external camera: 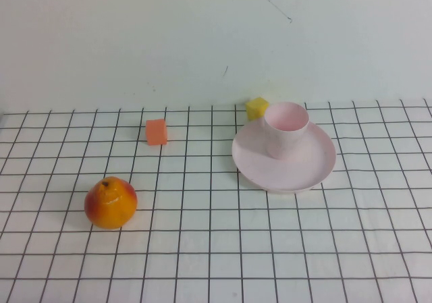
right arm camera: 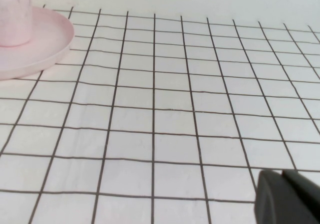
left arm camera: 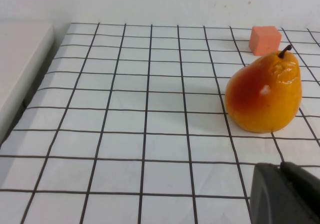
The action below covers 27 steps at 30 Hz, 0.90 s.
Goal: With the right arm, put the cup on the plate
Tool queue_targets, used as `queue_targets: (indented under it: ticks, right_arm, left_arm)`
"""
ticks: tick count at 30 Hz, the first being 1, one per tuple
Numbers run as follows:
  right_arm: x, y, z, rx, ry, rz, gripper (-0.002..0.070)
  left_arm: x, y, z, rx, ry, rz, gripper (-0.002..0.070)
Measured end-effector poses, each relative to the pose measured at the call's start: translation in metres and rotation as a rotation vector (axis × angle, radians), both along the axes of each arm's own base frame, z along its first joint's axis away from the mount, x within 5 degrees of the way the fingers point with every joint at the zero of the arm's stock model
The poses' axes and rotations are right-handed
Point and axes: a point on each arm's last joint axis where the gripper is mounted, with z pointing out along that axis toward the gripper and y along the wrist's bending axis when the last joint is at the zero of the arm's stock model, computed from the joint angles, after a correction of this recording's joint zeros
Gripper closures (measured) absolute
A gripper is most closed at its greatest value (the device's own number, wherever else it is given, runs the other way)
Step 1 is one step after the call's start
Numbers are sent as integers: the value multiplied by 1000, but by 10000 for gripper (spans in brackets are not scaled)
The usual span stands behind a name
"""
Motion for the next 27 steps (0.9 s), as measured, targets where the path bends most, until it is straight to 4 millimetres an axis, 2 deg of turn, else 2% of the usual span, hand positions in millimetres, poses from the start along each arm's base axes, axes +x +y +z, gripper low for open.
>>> queue_targets:
  ticks: [13,27]
  right_arm:
    - [-1,-7,0,47,-6,-97,678]
    - [-1,-10,0,-23,-7,-112,678]
  left_arm:
    - [0,0,0,0,0,0,678]
    - [0,0,0,0,0,0,678]
